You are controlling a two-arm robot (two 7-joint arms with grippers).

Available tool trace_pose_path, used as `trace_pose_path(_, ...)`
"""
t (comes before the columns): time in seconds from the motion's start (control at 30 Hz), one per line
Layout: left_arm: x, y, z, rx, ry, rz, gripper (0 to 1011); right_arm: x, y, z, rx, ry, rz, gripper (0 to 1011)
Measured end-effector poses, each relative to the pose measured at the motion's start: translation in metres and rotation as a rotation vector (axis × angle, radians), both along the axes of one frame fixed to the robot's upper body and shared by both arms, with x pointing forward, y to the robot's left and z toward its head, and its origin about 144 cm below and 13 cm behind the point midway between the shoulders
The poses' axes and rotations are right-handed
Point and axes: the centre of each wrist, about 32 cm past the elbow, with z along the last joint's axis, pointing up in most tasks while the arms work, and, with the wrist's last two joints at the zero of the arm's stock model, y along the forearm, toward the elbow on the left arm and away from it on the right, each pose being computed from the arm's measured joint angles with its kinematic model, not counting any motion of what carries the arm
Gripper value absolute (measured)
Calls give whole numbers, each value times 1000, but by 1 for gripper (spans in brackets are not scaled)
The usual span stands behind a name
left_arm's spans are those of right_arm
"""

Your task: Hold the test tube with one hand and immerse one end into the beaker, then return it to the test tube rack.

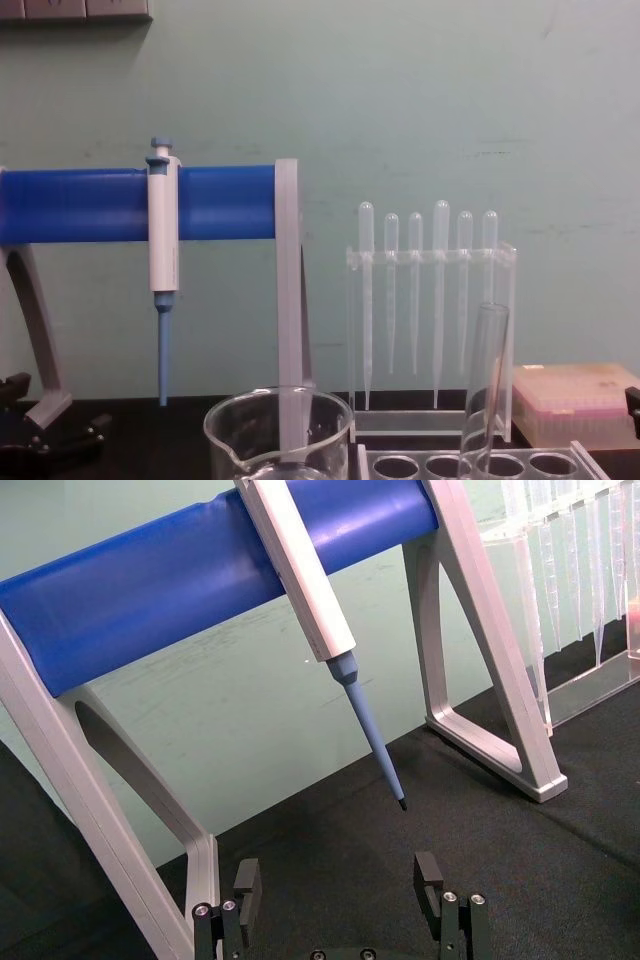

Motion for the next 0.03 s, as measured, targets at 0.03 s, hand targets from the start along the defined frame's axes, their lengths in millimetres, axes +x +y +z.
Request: trace_pose_path(0.03, 0, 0, 0, 0, 0, 0, 1000, 0, 0, 0, 1, 0, 0, 1002)
